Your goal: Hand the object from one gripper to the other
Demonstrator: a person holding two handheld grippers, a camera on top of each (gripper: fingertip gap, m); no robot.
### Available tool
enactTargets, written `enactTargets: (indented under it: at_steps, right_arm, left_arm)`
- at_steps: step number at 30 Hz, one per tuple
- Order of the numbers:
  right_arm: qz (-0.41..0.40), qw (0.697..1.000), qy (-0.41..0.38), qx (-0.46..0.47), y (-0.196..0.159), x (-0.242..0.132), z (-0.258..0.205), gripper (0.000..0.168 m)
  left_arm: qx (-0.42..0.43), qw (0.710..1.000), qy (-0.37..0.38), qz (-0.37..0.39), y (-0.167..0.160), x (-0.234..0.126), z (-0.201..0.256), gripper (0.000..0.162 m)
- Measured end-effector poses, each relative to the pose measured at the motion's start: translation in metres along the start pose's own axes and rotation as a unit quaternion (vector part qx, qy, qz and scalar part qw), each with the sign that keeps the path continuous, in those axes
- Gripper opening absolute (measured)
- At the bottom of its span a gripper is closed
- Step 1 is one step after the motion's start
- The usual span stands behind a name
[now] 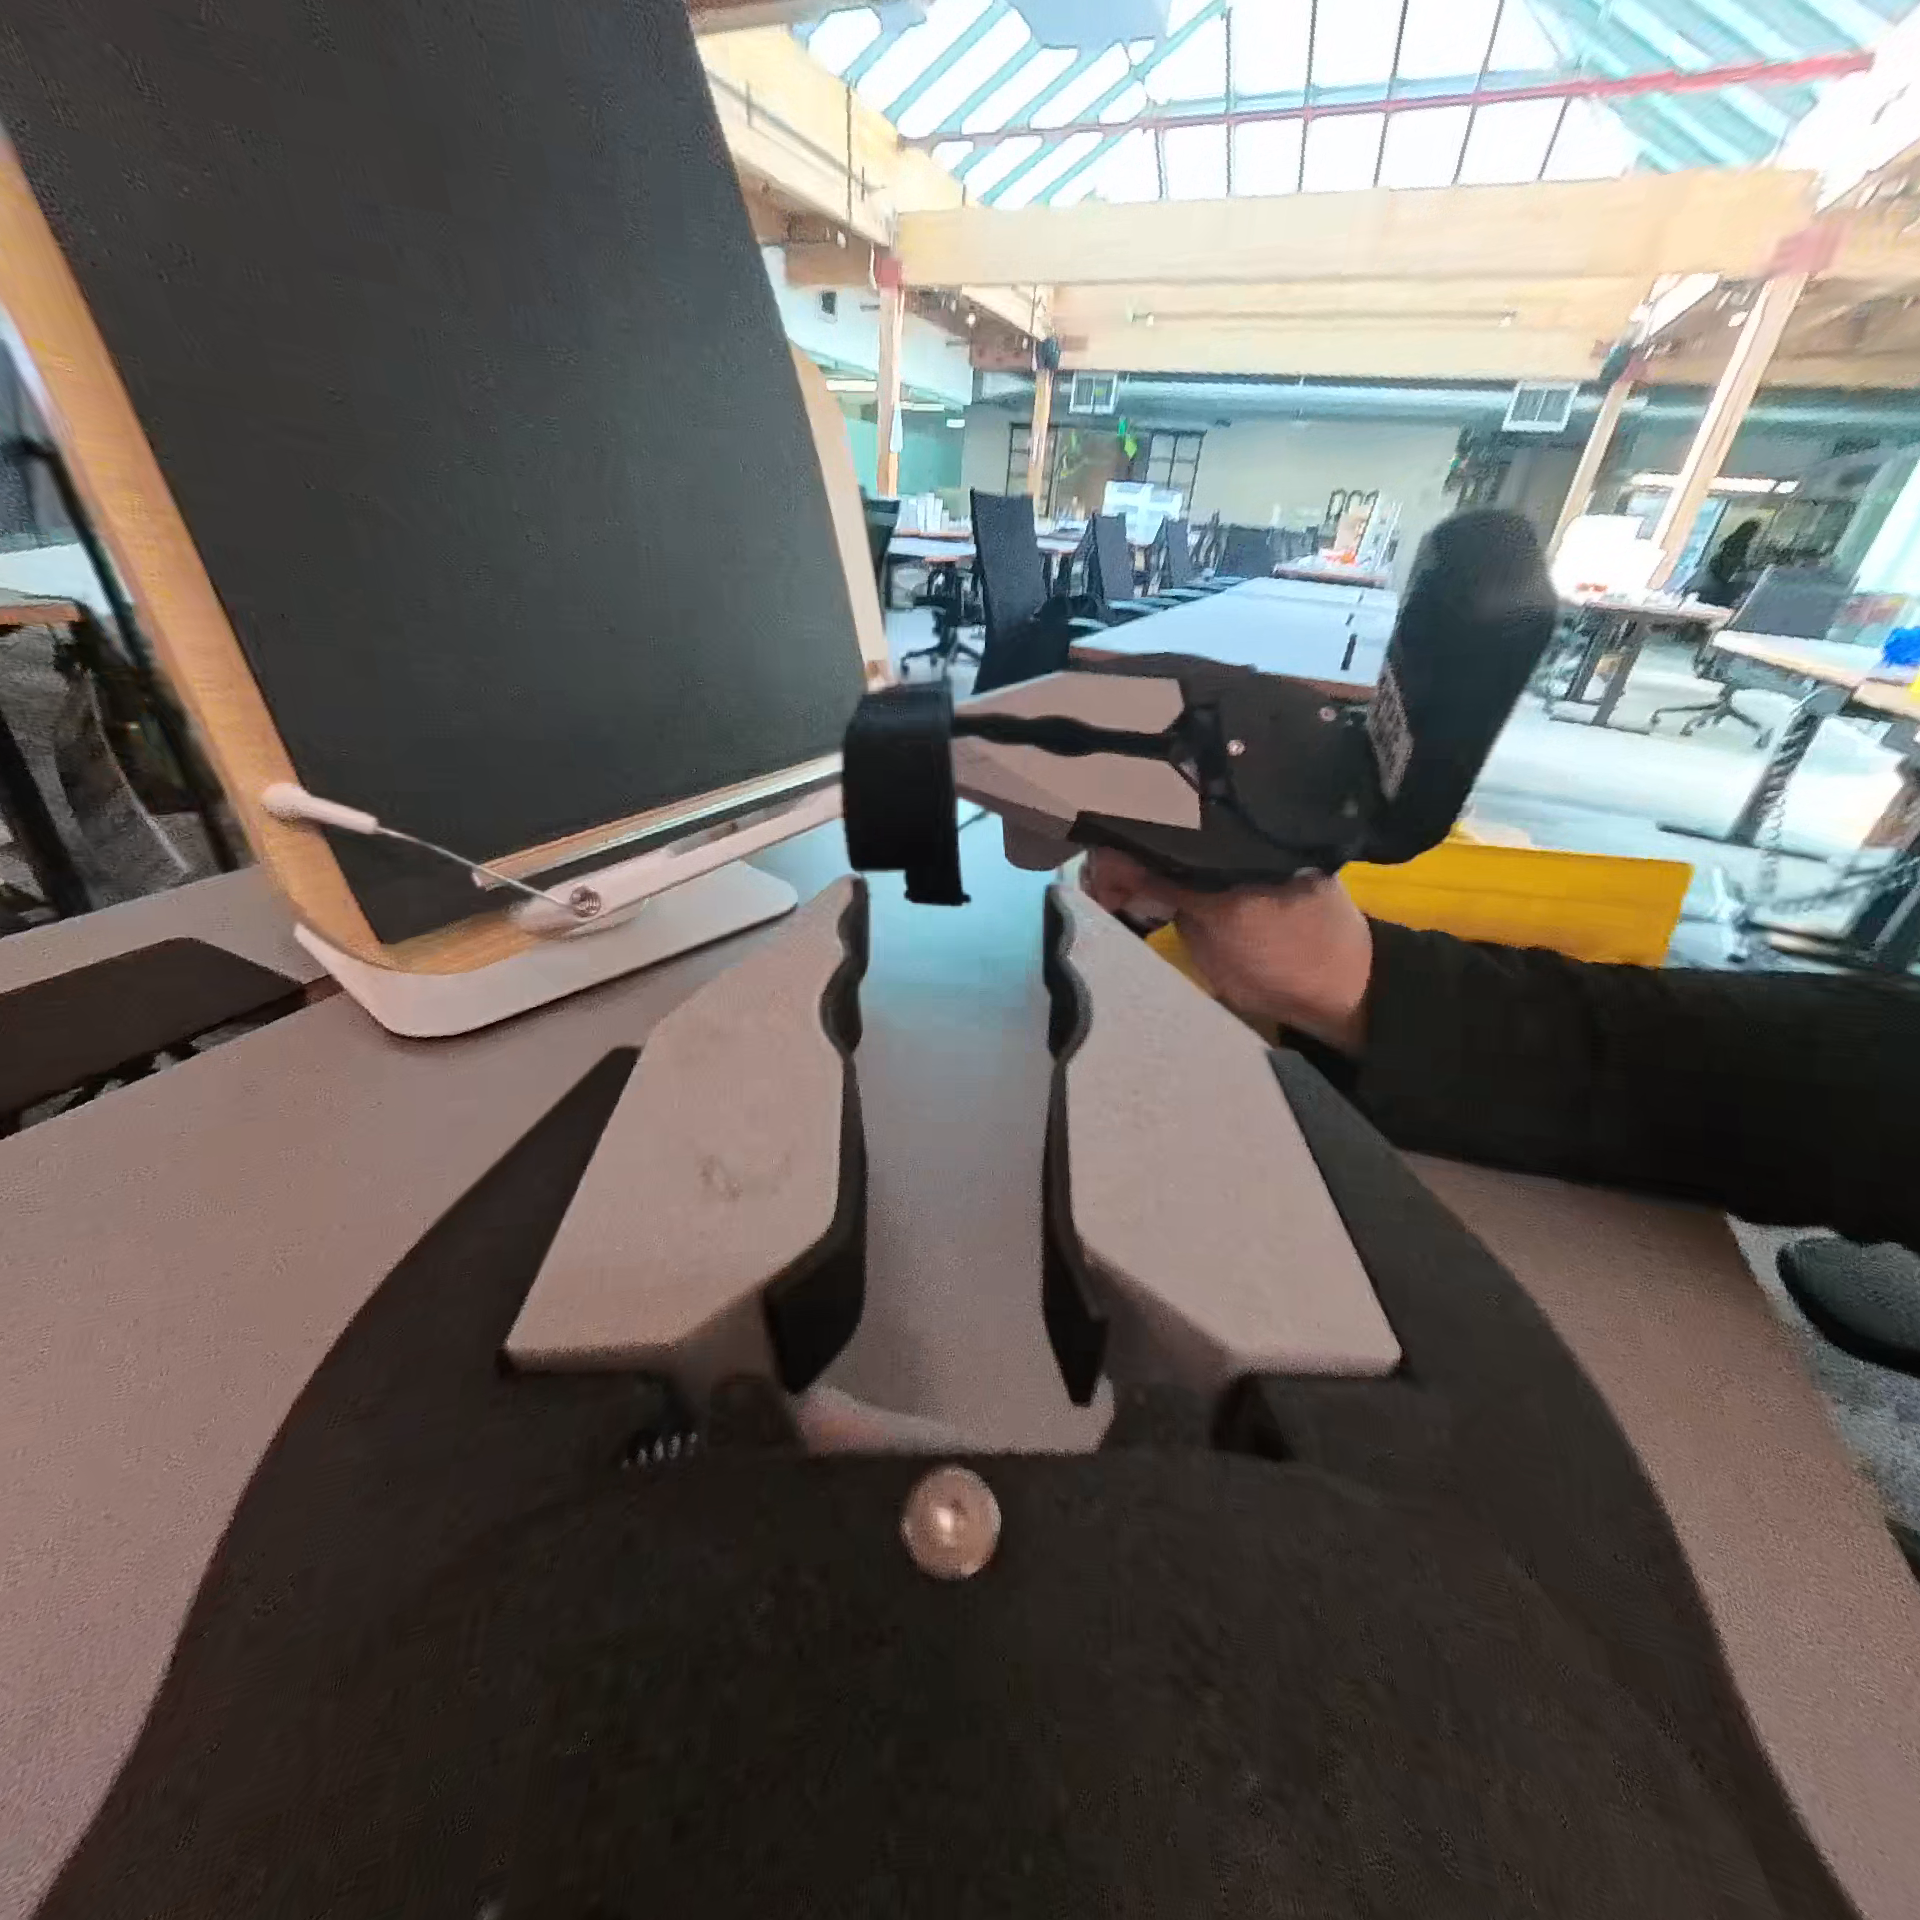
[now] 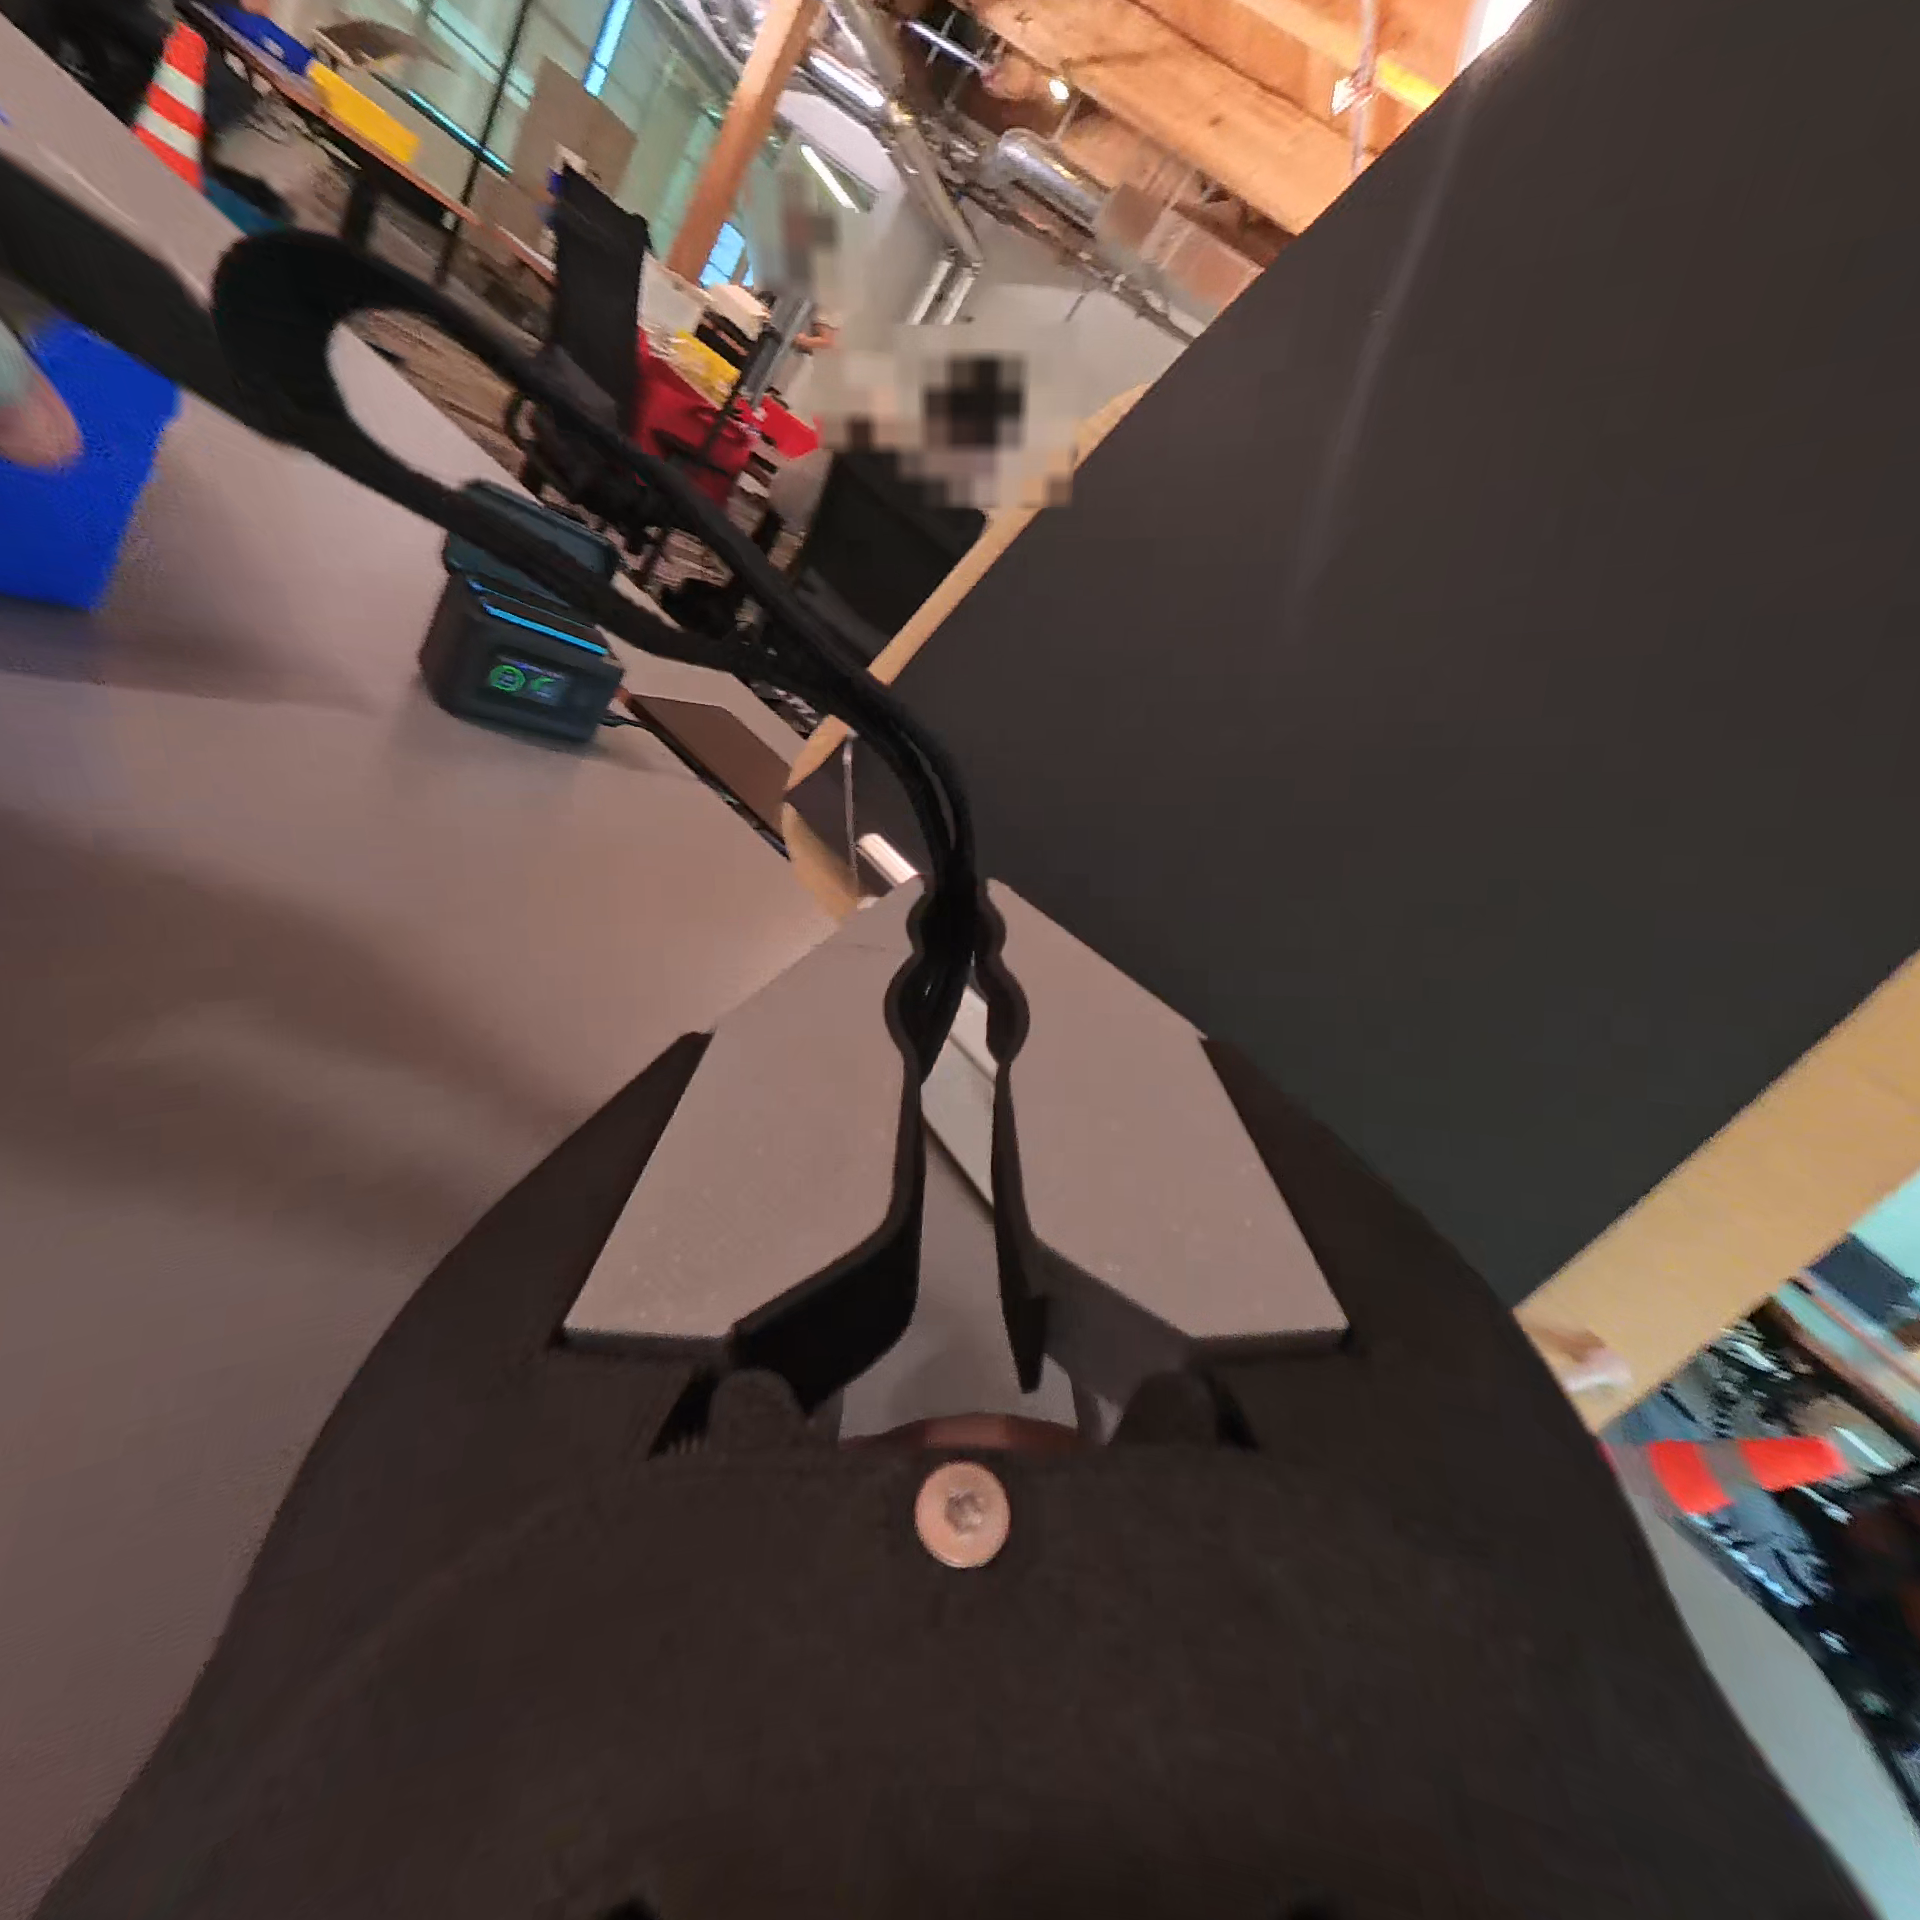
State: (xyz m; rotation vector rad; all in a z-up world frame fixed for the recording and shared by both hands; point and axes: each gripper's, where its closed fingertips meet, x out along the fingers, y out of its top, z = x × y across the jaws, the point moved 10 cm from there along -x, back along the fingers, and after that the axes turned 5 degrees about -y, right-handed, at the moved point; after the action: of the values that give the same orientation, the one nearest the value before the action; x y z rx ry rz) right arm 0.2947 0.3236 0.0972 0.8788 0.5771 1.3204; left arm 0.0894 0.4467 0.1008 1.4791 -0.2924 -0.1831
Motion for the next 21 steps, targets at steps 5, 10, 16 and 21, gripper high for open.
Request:
enactTargets:
  at_steps: [5,10,16,21]
  right_arm:
    - [0.024,0.998,-0.004,-0.065,0.001,-0.007,0.001,0.002]
    - [0.057,0.986,0.013,-0.154,0.009,-0.012,-0.015,0.002]
    - [0.099,0.967,0.060,-0.227,0.019,-0.020,-0.041,0.002]
    - [0.071,0.978,0.097,-0.170,0.015,-0.015,-0.043,0.003]
  left_arm:
    - [-0.106,0.992,0.000,0.068,0.008,-0.016,-0.016,0.027]
    - [-0.241,0.968,-0.076,0.009,-0.011,-0.007,-0.023,0.039]
    - [-0.318,0.930,-0.165,-0.084,-0.040,0.019,-0.011,0.041]
    - [-0.241,0.955,-0.116,-0.126,-0.044,0.028,-0.006,0.003]
